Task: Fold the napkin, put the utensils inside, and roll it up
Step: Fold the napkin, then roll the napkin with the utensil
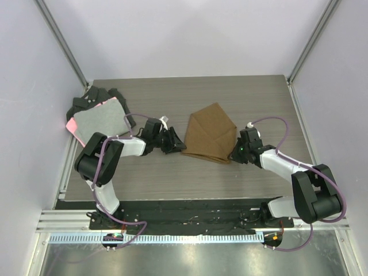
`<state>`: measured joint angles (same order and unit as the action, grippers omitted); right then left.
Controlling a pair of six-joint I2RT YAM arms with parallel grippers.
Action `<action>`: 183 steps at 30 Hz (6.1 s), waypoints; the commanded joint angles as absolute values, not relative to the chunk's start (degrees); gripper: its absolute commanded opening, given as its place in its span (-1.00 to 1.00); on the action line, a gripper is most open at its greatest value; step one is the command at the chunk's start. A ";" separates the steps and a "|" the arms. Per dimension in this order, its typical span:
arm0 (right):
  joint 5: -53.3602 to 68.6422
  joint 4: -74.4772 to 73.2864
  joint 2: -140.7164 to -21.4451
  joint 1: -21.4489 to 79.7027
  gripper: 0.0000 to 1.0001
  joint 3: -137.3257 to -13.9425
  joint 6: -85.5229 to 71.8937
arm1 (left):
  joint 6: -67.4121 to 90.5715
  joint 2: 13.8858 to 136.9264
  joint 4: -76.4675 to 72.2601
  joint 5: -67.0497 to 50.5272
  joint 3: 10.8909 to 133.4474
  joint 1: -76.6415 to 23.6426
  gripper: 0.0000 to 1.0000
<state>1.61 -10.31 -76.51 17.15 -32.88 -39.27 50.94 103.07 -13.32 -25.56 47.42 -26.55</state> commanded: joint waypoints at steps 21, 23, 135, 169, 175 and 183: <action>-10.79 -12.30 -71.72 17.84 0.11 -37.52 -29.45 | 51.59 108.81 -4.92 -28.30 56.34 -27.86 -1.00; -13.43 -12.92 -70.06 19.85 0.18 -38.58 -26.47 | 52.03 108.46 -4.14 -28.83 56.60 -27.86 -1.00; 23.55 -14.50 -104.59 45.70 -0.98 -63.19 -3.08 | 43.24 84.02 0.62 -21.97 36.39 -16.70 0.60; 17.84 -12.04 -103.89 45.09 -0.98 -62.84 -3.52 | 43.60 94.66 7.55 -28.48 41.04 -19.25 -0.73; 14.42 -11.87 -101.17 45.70 -0.97 -61.70 -2.73 | 41.14 96.85 16.86 -28.74 46.66 -19.25 -1.00; 1.08 -8.36 -92.82 53.15 -0.13 -60.21 -0.97 | 38.15 100.63 26.01 -32.24 53.61 -19.07 -1.00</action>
